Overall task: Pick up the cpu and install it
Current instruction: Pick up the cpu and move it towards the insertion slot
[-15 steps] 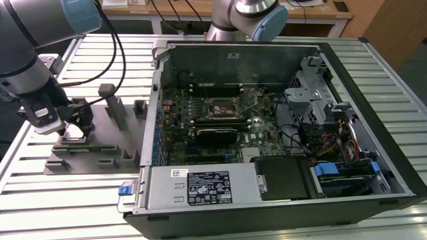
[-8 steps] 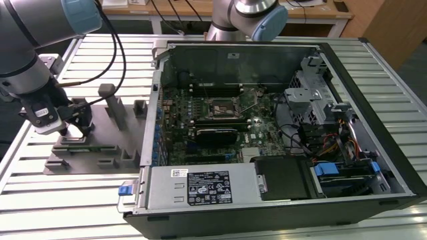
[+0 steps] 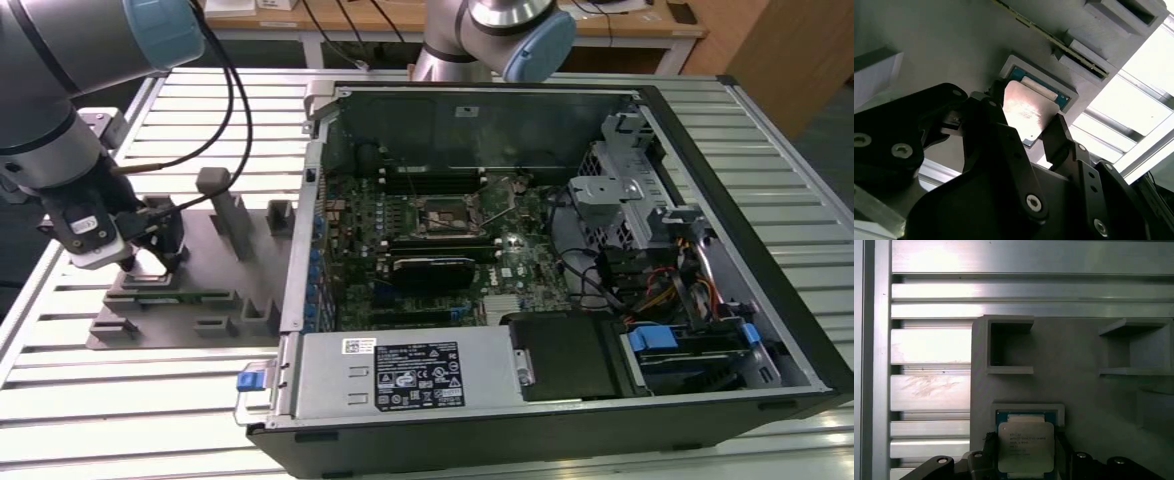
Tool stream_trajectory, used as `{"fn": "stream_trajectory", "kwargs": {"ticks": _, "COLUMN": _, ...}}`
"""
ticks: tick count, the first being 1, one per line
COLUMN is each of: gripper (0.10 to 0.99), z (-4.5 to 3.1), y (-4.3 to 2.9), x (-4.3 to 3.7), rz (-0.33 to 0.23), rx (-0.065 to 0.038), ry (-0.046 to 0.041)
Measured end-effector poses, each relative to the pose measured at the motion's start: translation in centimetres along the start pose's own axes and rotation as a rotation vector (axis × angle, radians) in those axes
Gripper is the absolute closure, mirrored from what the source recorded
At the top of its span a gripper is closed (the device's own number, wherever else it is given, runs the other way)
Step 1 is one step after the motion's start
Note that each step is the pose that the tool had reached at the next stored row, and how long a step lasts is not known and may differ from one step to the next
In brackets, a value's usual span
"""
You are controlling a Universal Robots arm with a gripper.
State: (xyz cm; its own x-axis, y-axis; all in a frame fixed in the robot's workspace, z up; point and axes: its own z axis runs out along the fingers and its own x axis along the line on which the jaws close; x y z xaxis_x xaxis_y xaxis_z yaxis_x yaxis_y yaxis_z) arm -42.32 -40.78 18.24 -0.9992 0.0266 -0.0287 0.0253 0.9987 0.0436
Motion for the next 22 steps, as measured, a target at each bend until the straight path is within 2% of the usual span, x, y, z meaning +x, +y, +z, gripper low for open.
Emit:
{"fn": "stream_trajectory", "kwargs": {"ticks": 6, "gripper": 0.545, "z": -0.51, "y": 0.02, "x": -0.02, "rz": 0.0, "rx": 0.0, "ry": -0.0001}}
{"fn": "stream_trajectory", "kwargs": {"ticks": 12, "gripper": 0.545, "z": -0.59, "y": 0.02, "x": -0.02, "rz": 0.0, "rx": 0.0, "ry": 0.0002}}
{"fn": "stream_trajectory", "kwargs": {"ticks": 18, "gripper": 0.545, "z": -0.62, "y": 0.03, "x": -0.02, "rz": 0.0, "rx": 0.0, "ry": -0.0001}}
{"fn": "stream_trajectory", "kwargs": {"ticks": 22, "gripper": 0.545, "z": -0.26, "y": 0.01, "x": -0.01, "rz": 0.0, "rx": 0.0, "ry": 0.0}}
